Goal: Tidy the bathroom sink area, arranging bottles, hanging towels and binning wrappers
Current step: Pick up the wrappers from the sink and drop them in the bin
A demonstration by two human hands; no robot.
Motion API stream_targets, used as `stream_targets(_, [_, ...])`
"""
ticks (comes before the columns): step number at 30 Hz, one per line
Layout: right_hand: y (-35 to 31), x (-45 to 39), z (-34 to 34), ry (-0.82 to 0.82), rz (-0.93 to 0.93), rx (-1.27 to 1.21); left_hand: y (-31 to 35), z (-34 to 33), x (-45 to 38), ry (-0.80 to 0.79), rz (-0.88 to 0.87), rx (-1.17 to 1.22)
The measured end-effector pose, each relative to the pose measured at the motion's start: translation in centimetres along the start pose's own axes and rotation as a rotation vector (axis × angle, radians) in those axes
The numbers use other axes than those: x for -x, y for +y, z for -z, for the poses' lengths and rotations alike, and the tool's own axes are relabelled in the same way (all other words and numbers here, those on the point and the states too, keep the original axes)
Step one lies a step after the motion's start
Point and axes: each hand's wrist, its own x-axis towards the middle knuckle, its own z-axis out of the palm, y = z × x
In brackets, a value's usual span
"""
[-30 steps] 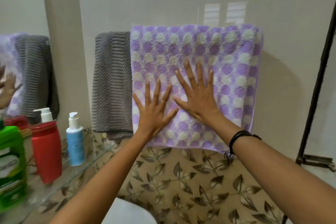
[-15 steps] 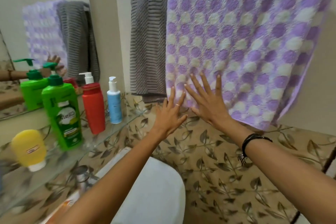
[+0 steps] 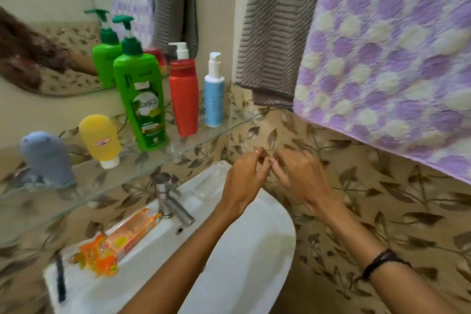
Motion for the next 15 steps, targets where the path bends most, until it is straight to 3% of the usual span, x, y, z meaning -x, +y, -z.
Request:
stream_targets(4, [-2.0,0.9,-5.8,-0.059,-0.104,-0.315,-4.5,-0.4,4.1,0.164,0.352,0.191])
stream_targets(7, [-2.9,1.9,-10.7,-0.185,-0.345,-0.62,-7.4,-2.0,6.9,0.325,0.594,0.239])
stream_targets(12, [-2.4,2.0,-18.6,-0.392,-0.899,-1.104,-11.0,-3.3,5.0,0.371,0.707,0.082])
stream_targets(15, [-0.6,0.3,-22.3,-0.37,-1.032,-1.133,-14.0,-3.2,2.6,0.37,0.801,-0.012])
